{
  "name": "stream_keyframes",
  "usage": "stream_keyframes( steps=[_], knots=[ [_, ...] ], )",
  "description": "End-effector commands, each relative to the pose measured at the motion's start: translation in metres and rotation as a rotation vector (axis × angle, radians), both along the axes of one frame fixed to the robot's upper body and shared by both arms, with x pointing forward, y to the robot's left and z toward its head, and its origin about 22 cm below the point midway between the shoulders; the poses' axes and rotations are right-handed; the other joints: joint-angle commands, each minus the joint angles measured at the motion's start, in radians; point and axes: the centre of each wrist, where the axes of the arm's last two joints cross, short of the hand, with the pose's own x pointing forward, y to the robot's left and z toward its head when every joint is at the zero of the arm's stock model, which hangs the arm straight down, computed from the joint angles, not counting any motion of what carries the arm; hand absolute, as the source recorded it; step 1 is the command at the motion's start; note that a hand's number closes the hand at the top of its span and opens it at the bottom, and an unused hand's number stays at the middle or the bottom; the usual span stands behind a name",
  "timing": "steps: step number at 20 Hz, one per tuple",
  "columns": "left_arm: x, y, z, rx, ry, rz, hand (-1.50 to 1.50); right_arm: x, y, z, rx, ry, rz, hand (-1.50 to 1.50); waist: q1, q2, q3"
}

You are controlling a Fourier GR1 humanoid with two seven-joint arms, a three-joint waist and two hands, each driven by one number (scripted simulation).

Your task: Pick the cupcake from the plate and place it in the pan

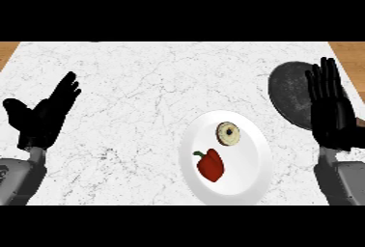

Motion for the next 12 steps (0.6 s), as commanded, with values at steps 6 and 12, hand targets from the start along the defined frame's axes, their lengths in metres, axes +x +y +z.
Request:
stream_keyframes(
  steps=[6, 12],
  knots=[
    [0.020, -0.020, 0.021, 0.004, -0.205, 0.074, 0.00, -0.001, 0.028, -0.053, -0.152, 0.254, 0.466, 1.50, 0.045, 0.001, 0.009],
    [0.000, -0.017, 0.000, -0.010, -0.126, 0.104, 0.00, -0.057, -0.008, -0.077, -0.510, 0.039, -0.062, -1.50, -0.006, -0.020, 0.007]
  ],
)
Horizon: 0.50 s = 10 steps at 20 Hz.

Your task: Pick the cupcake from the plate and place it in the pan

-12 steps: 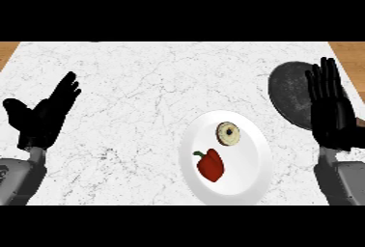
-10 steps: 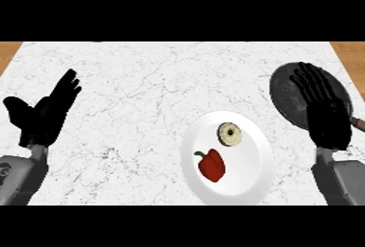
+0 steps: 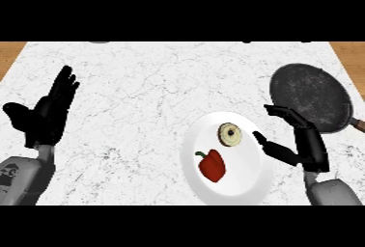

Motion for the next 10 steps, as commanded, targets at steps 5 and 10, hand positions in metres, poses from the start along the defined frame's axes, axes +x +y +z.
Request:
stream_keyframes(
  steps=[5, 10],
  knots=[
    [-0.011, -0.007, -0.008, -0.017, -0.006, 0.021, 0.00, -0.060, -0.051, 0.053, -0.318, -0.080, -0.065, -1.50, -0.021, -0.005, -0.002],
    [-0.007, 0.000, 0.005, -0.006, -0.017, 0.029, 0.00, -0.060, -0.058, 0.122, -0.573, 0.054, 0.026, -1.50, -0.019, -0.007, -0.005]
  ],
)
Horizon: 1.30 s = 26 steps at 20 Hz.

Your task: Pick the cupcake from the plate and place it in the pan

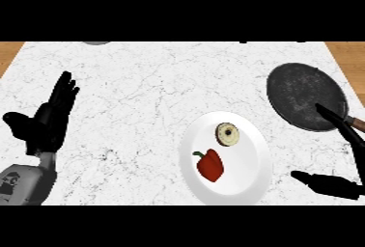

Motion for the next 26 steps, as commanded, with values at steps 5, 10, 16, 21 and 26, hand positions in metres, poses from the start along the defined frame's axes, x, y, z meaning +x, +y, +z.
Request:
stream_keyframes(
  steps=[5, 10, 16, 21, 26],
  knots=[
    [0.008, 0.012, 0.010, 0.006, 0.005, -0.003, 0.00, -0.008, 0.013, 0.116, -0.246, 0.181, 0.008, -1.50, 0.009, 0.005, 0.000],
    [0.005, -0.011, 0.000, 0.000, 0.001, -0.038, 0.00, 0.004, 0.048, 0.150, -0.310, 0.123, -0.023, -1.50, 0.036, 0.009, 0.002],
    [0.003, -0.006, 0.007, -0.009, -0.008, -0.047, 0.00, 0.044, 0.088, 0.151, -0.267, 0.189, 0.042, -1.50, 0.045, 0.011, 0.002],
    [0.009, -0.020, -0.002, 0.004, -0.001, -0.036, 0.00, 0.036, 0.101, 0.127, -0.223, 0.241, 0.145, -1.50, 0.028, 0.009, 0.003],
    [0.007, -0.002, 0.000, -0.014, -0.009, -0.041, 0.00, 0.051, 0.138, 0.127, -0.278, 0.313, 0.098, -1.50, 0.031, 0.009, 0.003]
  ],
)
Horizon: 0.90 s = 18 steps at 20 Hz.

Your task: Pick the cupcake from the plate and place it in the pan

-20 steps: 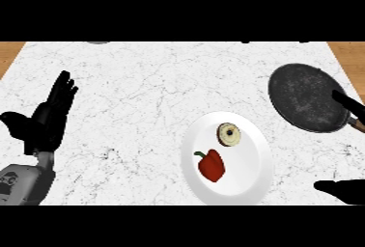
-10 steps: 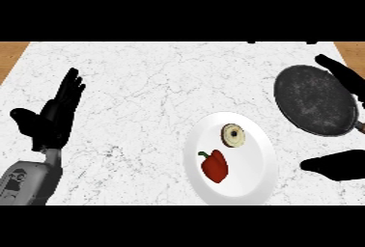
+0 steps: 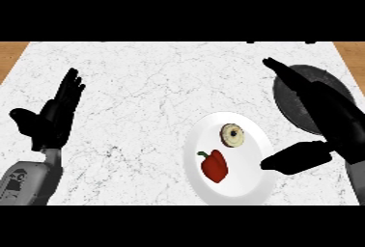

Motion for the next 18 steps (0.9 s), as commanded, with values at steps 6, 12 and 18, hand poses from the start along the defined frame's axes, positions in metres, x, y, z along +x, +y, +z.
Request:
stream_keyframes(
  steps=[6, 12, 18],
  knots=[
    [-0.006, 0.015, -0.006, -0.006, 0.004, 0.006, 0.00, 0.012, 0.023, -0.027, -0.041, 0.087, -0.075, -1.50, -0.005, 0.000, 0.001],
    [-0.009, 0.004, 0.004, 0.004, 0.005, 0.016, 0.00, 0.015, -0.003, -0.049, -0.122, 0.155, -0.138, -1.50, -0.004, -0.001, 0.001],
    [-0.016, 0.004, -0.015, 0.013, -0.008, 0.007, 0.00, 0.025, -0.009, -0.066, -0.100, 0.210, -0.071, -1.50, -0.006, 0.000, 0.001]
  ],
)
